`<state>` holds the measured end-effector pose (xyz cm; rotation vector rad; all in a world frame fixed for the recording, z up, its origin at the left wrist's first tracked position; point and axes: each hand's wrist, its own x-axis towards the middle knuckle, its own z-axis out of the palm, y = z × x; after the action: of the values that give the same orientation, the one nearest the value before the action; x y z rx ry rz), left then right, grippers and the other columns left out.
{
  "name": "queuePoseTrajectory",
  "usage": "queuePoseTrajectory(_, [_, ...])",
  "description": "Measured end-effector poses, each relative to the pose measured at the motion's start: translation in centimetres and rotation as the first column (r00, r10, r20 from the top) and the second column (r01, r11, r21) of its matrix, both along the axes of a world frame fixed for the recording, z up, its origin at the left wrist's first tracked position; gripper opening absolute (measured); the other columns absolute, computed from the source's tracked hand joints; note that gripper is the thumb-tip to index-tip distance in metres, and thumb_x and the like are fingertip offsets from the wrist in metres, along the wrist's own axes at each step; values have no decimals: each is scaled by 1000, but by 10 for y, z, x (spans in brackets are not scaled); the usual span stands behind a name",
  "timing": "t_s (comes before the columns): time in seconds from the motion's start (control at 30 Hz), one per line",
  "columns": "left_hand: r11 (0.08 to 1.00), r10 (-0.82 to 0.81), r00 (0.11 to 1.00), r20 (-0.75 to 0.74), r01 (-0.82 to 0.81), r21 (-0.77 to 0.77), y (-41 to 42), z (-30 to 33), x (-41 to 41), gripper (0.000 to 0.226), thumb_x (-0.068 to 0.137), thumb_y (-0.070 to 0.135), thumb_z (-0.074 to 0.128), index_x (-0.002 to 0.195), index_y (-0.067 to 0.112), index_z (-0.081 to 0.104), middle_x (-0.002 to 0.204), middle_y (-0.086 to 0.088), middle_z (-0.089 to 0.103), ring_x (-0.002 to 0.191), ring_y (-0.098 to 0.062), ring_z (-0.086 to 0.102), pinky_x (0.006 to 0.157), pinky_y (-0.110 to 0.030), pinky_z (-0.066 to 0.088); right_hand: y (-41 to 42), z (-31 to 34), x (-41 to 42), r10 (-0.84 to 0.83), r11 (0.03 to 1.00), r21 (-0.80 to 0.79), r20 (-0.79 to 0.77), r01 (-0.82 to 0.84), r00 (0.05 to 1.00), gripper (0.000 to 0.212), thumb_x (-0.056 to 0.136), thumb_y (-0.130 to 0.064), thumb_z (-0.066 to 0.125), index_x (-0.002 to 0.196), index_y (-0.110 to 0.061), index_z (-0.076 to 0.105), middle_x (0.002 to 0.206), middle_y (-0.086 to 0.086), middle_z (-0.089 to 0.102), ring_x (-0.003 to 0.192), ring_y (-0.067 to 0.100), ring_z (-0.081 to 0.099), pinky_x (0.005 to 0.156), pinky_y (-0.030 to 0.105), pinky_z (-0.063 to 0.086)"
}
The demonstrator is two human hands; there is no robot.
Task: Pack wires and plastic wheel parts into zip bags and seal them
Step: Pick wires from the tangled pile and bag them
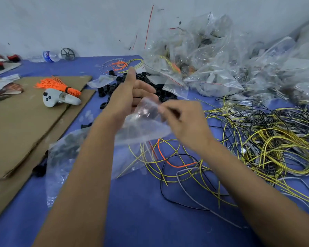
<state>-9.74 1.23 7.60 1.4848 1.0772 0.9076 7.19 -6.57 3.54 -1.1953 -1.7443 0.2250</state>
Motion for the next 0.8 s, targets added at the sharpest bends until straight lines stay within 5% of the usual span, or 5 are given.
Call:
queuePoseTrajectory(0.23, [940,-320,915,-245,338,37,6,29,3,25,96,29,70,109,8,70,94,-10,78,75,-19,71,67,-27,55,-6,12,77,-345,903,-423,-818,-74,460,33,99,-9,62,66,-8,67,51,-1,60,40,10,53,39,21,46])
queuePoseTrajectory(0.4, [944,-328,861,-390,314,-101,5,31,13,28,81,22,79,96,0,70,70,-12,68,53,-16,57,49,-20,39,-27,-4,121,-468,835,-545,-622,83,627,24,92,-18,73,70,-13,77,65,6,69,53,15,57,50,26,47])
queuePoseTrajectory(0.57, [940,-284,958,-35,272,-208,11,36,25,24,85,20,72,63,10,74,53,-1,65,40,-8,59,41,-16,46,-36,-16,128,-489,846,-401,-318,352,812,9,85,-23,81,75,-24,80,70,-10,75,59,3,66,58,24,51])
queuePoseTrajectory(0.7, [995,-98,702,-705,54,-86,32,26,20,41,82,39,84,83,-1,75,79,-16,71,69,-24,63,69,-30,49,-37,-19,125,-517,832,-314,-146,456,843,12,82,-25,82,71,-24,76,62,-9,71,58,0,65,60,21,48])
queuePoseTrajectory(0.8, [969,245,739,-627,-162,188,37,7,29,36,88,35,78,83,0,70,87,-25,71,76,-26,59,74,-35,45,-37,-20,123,-553,809,-251,-22,531,833,25,88,-31,77,65,-28,66,57,-13,64,52,0,57,54,11,37])
